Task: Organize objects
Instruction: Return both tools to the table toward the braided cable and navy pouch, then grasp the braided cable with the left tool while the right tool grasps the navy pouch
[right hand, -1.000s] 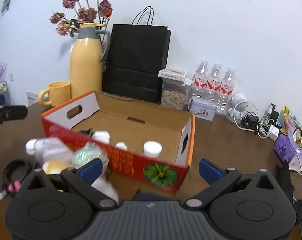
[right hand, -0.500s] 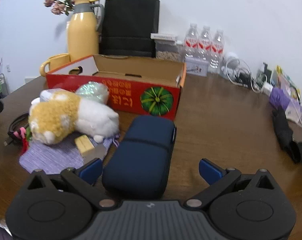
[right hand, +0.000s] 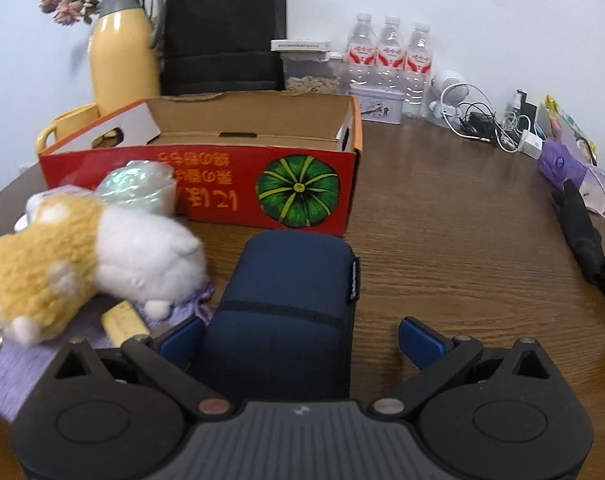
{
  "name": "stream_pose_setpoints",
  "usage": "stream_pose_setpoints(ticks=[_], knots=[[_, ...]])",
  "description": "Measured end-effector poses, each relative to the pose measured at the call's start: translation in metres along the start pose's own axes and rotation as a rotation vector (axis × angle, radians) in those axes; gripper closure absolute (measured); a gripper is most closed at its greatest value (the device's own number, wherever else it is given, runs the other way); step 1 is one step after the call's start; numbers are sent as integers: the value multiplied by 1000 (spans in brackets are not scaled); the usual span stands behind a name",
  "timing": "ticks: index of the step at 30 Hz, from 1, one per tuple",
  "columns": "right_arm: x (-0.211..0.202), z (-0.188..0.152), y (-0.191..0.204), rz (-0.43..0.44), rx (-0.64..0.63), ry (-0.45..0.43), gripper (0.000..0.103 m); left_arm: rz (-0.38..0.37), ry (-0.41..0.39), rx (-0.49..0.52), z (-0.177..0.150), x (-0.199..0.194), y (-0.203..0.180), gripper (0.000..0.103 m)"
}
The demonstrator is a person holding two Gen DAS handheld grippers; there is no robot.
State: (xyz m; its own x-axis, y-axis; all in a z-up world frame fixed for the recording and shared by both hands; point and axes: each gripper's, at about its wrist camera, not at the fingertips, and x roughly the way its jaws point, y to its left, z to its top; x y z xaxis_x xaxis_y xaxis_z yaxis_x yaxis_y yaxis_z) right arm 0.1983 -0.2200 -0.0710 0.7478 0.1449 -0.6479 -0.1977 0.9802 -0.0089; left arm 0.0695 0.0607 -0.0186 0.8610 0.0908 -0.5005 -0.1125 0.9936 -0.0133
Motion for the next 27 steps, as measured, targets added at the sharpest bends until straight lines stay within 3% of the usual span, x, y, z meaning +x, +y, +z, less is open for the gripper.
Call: stream_pose_setpoints(ticks=[3,7,20,26,27], knots=[[2,-1,-6,21,21,-11,5,1,1,-2,0,0,0,0],[-1,1,-6,34,1,-37,29,2,12,-8,-1,3,-1,0],[-10,-4,-13,55,24,-58,36,-3,81,-25,-5,15,1,0],[-22,-19,-16,71,37,-90,38,-14,93,-30,-4,19,-2,0],[-28,-20,-14,73,21,-127,40,-16,96,-29,-4,21,-3,0]])
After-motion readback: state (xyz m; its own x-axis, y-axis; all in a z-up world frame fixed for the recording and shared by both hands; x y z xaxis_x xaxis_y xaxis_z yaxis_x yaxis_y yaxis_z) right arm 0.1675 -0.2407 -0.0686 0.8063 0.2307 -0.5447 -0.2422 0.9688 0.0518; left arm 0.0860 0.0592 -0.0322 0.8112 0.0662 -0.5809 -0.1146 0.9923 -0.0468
